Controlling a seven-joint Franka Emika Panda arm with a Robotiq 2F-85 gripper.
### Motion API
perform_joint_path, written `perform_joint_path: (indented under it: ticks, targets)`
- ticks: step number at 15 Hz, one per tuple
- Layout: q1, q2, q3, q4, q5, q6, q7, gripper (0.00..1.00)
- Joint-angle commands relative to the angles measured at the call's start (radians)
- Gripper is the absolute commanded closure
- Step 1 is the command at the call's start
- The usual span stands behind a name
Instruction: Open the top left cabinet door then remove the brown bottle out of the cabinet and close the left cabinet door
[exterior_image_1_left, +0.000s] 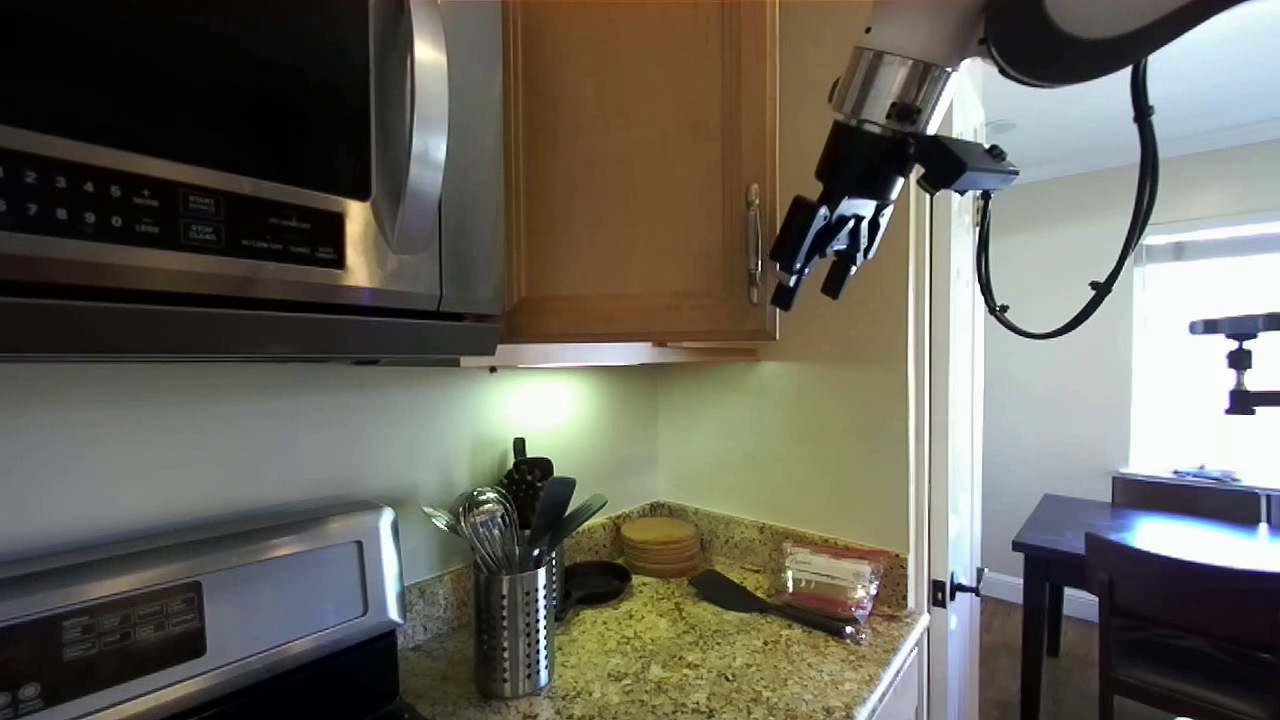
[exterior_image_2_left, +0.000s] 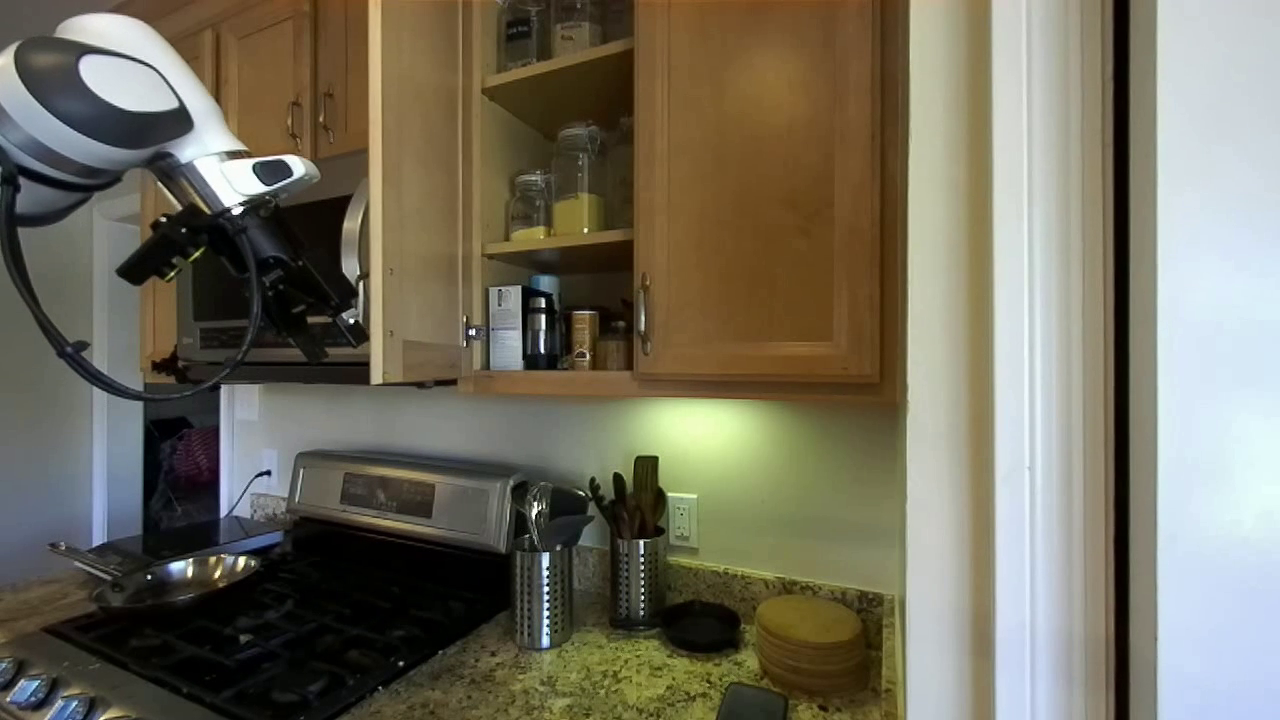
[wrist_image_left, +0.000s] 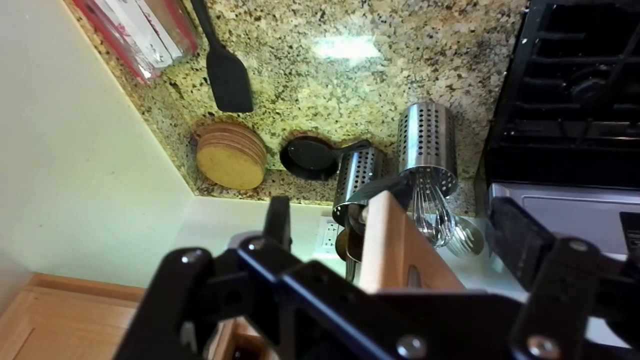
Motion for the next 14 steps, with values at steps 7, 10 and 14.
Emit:
perform_joint_path:
  ticks: [7,10,14]
  targets:
    - [-0.064,0.022,-0.178,0.007,-0.068,0.082,-0.061,0.66]
    - [-0.051,0.072,-0.219,0.014,-0.033,0.191,-0.094,0.87]
    - [-0.018,0.154,-0.247,0.022,0.035,0.348,-0.147,1.0]
